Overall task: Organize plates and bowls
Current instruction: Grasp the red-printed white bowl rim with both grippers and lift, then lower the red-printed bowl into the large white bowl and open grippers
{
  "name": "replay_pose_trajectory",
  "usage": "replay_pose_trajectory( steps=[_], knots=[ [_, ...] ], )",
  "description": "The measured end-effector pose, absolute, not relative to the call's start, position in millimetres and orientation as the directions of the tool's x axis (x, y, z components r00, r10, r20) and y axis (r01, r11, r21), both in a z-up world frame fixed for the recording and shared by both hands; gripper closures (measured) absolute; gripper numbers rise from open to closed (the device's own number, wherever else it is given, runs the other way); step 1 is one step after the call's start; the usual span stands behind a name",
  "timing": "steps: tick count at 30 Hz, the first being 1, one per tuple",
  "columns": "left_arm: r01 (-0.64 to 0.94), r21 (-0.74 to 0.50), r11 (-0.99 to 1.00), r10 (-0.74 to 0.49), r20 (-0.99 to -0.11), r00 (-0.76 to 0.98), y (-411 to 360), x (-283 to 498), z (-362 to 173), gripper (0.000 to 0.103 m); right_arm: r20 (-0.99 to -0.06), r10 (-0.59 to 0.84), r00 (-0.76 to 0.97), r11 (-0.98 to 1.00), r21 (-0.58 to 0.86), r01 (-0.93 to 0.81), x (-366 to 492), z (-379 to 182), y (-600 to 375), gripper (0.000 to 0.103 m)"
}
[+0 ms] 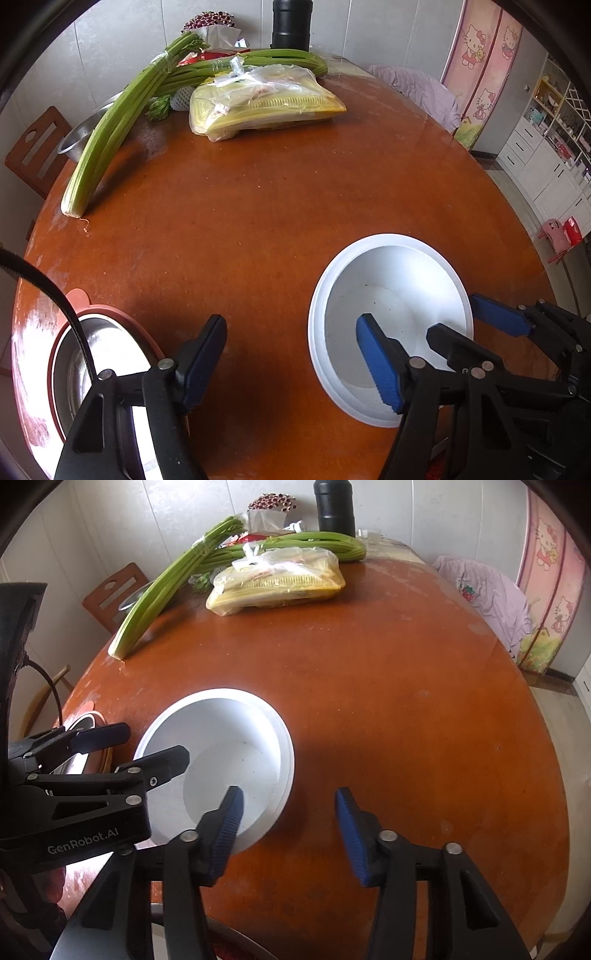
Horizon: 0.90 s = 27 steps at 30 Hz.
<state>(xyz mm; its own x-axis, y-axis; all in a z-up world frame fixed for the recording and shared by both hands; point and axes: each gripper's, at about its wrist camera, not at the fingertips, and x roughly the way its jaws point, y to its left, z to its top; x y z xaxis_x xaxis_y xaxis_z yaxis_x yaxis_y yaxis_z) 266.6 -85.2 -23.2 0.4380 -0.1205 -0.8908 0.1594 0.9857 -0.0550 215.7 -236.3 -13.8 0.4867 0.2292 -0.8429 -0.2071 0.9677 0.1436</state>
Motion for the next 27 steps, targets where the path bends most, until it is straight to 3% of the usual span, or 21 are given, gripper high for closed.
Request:
replay_pose_trajectory(
  steps=[3, 8, 27],
  knots=[
    [0.176, -0.077, 0.981, -0.145, -0.898, 0.416, -88, 267, -26, 0.044, -0.844, 0.252, 0.474, 0.961, 0.160, -0.226, 215, -16, -234, 0.062],
    [0.209, -0.139, 0.968, -0.212, -0.900, 0.380, -93, 264, -27, 0.068, -0.838, 0.291, 0.462, 0.949, 0.194, -0.247, 212, -15, -232, 0.068],
    [0.227, -0.155, 0.961, -0.245, -0.859, 0.449, -94, 236, 8, 0.071, -0.792, 0.322, 0.519, 0.939, 0.197, -0.281, 183, 15, -230, 0.072]
  ],
)
